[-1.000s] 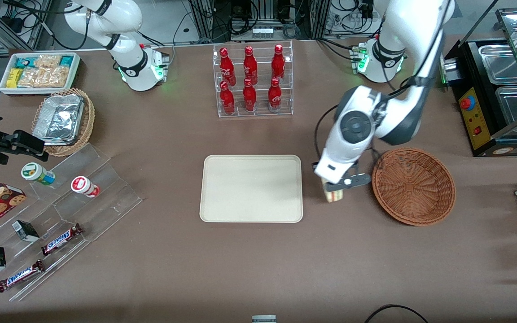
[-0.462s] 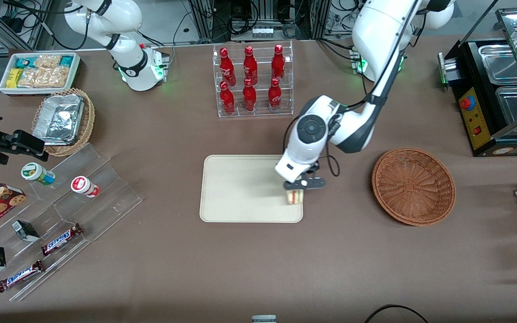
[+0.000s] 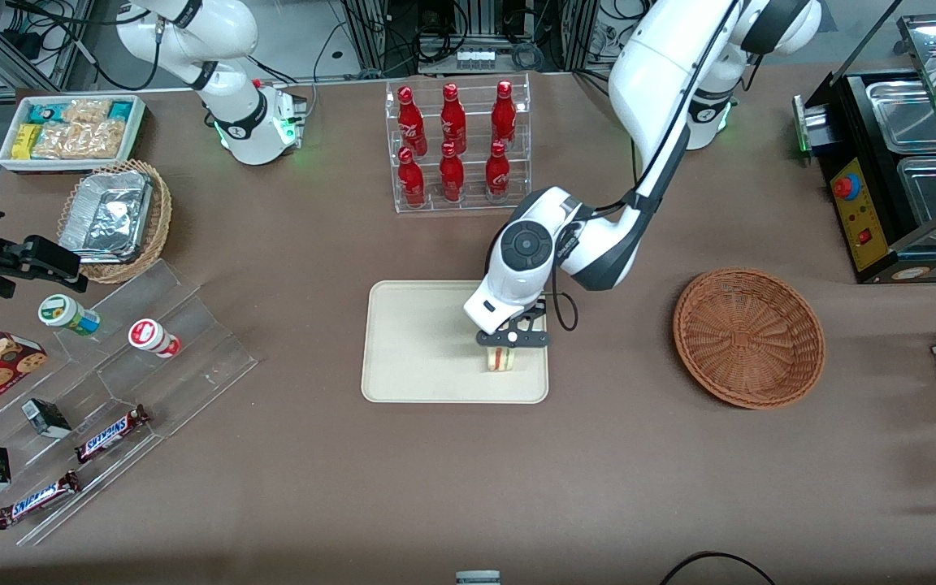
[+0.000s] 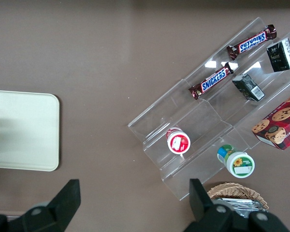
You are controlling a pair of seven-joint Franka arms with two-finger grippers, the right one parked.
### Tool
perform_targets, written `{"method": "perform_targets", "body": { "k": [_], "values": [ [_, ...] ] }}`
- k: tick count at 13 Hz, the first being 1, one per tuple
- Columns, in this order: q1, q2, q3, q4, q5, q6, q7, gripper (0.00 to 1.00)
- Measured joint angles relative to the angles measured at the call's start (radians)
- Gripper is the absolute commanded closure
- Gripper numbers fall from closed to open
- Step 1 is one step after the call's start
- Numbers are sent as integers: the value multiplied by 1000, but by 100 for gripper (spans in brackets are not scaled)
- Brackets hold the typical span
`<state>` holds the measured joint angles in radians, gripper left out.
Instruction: Place sandwich from basket to tray
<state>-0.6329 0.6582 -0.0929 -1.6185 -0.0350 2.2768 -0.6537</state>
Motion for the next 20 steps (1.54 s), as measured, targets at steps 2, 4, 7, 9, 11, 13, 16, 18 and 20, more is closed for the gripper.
{"method": "perform_targets", "body": {
  "k": [2, 4, 7, 9, 11, 13, 16, 18, 20],
  "values": [
    [0, 14, 0, 1, 0, 0, 24, 46],
    [0, 16, 0, 1, 0, -4, 28, 24],
    [0, 15, 1, 7, -2, -25, -12, 0],
    [2, -4, 5, 28, -2, -130, -52, 0],
    [7, -57, 20, 40, -1, -200, -65, 0],
    [11, -129, 69, 40, 0, -282, -68, 0],
    [17, -248, 172, -7, 1, -333, -65, 0],
    [23, -325, 236, -49, 1, -341, -63, 0],
    [25, -373, 299, -66, 2, -375, -46, 0]
  ]
}}
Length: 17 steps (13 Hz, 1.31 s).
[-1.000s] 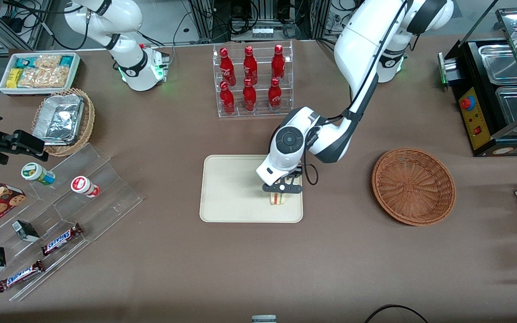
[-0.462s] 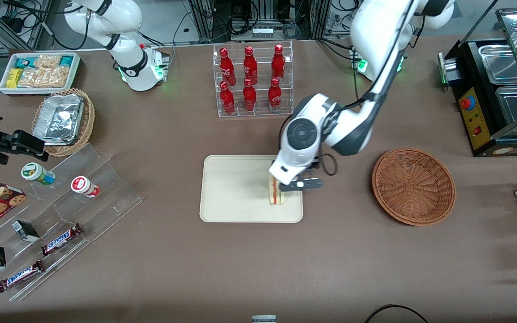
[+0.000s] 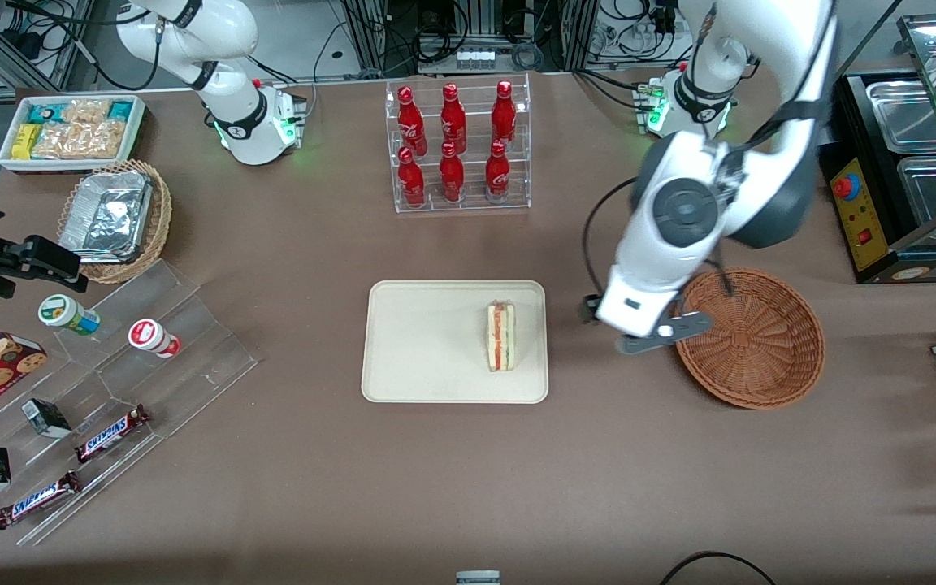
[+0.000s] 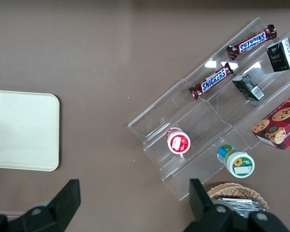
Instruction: Place sandwich from basket to tray
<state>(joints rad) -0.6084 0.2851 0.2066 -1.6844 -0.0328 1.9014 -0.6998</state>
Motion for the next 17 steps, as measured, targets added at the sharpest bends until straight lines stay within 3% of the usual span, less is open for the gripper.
{"method": "perform_targets", "body": {
  "k": [6, 9, 13, 17],
  "values": [
    [6, -122, 242, -7, 1, -133, 321, 0],
    [42, -175, 284, -11, 3, -154, 379, 0],
    [381, -233, 5, -11, 27, -203, 456, 0],
    [551, -312, -213, -11, 60, -270, 472, 0]
  ]
}}
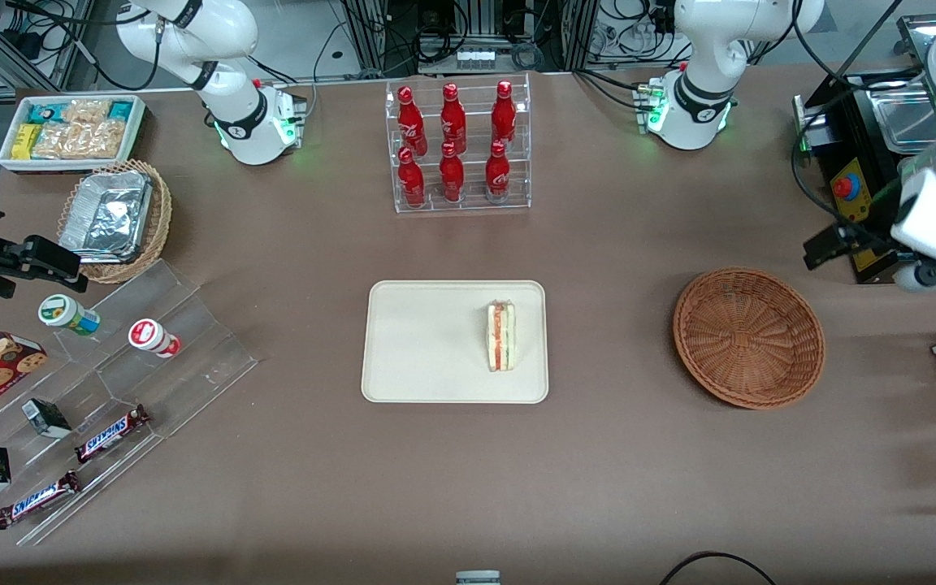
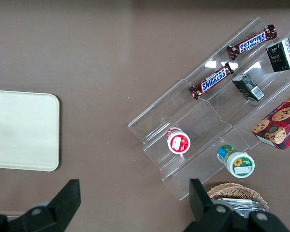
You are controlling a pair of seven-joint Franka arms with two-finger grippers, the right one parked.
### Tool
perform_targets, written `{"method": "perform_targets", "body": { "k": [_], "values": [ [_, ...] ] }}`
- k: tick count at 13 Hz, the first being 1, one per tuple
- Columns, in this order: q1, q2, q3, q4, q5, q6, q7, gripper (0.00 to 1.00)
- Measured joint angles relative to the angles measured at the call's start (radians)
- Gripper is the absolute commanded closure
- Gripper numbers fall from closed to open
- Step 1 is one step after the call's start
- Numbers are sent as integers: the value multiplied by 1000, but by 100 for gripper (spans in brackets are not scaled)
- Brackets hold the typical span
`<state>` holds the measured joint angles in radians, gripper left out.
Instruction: Place sandwich from basket to tray
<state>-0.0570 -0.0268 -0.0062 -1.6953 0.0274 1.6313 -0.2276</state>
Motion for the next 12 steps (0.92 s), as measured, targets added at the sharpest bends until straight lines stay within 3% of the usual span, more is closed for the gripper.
{"method": "perform_targets", "body": {
  "k": [2, 4, 12],
  "values": [
    [91, -20, -110, 0, 2, -33, 29, 0],
    [119, -25, -158, 0, 2, -38, 35, 0],
    [120, -26, -172, 37, 1, -79, 45, 0]
  ]
}}
